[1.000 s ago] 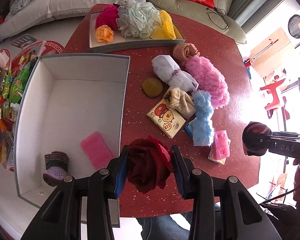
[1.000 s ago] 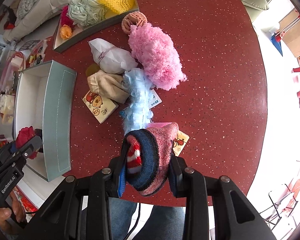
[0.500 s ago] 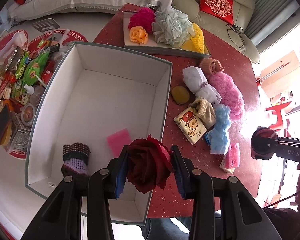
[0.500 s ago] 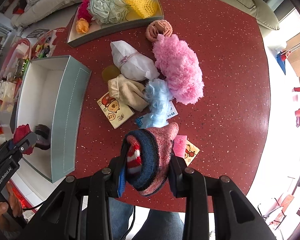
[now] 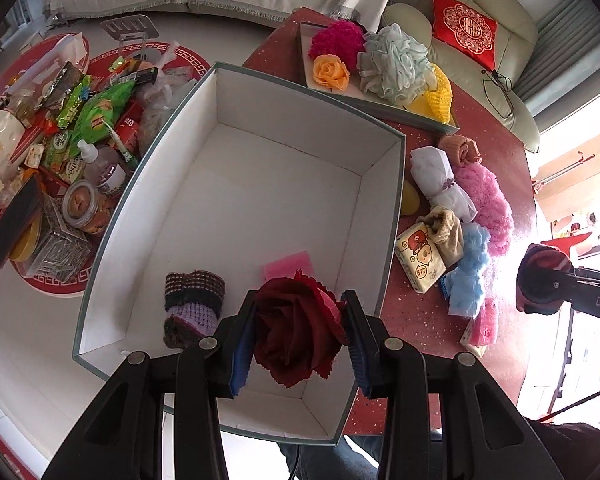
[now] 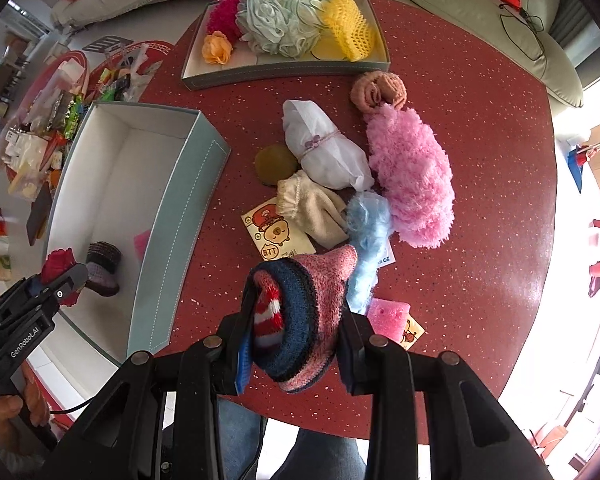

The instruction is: Organize soft objects

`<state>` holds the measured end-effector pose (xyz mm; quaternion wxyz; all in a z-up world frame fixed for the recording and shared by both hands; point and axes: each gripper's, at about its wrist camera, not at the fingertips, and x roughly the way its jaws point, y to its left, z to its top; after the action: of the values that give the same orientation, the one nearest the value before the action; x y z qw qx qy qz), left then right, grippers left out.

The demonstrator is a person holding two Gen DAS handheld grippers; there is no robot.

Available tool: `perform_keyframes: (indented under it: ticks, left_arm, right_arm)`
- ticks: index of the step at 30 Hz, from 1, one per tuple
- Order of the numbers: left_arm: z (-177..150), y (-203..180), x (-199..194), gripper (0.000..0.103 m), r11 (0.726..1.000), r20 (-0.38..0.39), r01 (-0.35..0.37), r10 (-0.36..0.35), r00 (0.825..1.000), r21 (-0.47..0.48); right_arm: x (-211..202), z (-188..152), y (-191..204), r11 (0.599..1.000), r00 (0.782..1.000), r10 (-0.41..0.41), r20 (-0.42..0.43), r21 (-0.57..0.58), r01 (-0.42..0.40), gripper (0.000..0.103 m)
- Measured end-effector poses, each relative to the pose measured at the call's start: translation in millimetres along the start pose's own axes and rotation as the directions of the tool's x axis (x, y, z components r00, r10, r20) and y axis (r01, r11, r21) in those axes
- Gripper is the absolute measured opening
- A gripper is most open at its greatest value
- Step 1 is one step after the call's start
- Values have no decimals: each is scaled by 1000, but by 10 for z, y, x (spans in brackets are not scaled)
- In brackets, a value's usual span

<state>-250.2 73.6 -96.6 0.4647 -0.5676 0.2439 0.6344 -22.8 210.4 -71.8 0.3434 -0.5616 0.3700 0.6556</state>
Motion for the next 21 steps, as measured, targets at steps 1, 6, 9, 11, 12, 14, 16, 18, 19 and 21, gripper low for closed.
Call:
perform_keyframes:
  ticks: [1, 6, 9, 11, 12, 14, 16, 18, 19, 21]
  left_arm:
    - [0, 22, 0, 41, 1000, 0, -2, 2, 1000, -4]
    - [-10, 81, 11, 41, 1000, -1, -15, 15, 1000, -12]
    - [-22, 111, 27, 41, 1000, -6, -17, 17, 1000, -18]
    - [-28, 127, 38, 41, 1000, -11, -19, 19, 1000, -21]
    - [-33, 134, 46, 41, 1000, -14, -21, 21, 1000, -21]
    - [-39, 151, 57, 41, 999, -18, -24, 23, 1000, -22]
    - [-46, 174, 72, 41, 999, -21, -30, 29, 999, -23]
    - [-54, 197, 84, 41, 999, -23, -36, 36, 999, -27]
    - [-57, 212, 89, 41, 999, -25, -36, 35, 999, -32]
    - [-57, 230, 103, 41, 999, -30, -34, 33, 999, -37]
  right_arm:
    - [-6, 18, 42, 1000, 1000, 1, 2, -11, -1, 37]
    - [-61, 94, 251, 998, 999, 24, 27, -62, -22, 37]
    - [-101, 142, 400, 994, 998, 43, 44, -98, -39, 37]
    - [-123, 179, 510, 991, 997, 58, 51, -122, -51, 37]
    - [-133, 195, 566, 989, 996, 67, 53, -134, -59, 37]
    - [-154, 214, 680, 985, 995, 81, 58, -158, -71, 37]
    - [-183, 219, 793, 979, 993, 99, 67, -185, -86, 36]
    - [-210, 216, 901, 972, 991, 114, 70, -214, -97, 37]
    - [-220, 215, 949, 969, 991, 117, 71, -225, -99, 37]
    - [-224, 219, 1025, 965, 990, 125, 68, -240, -105, 37]
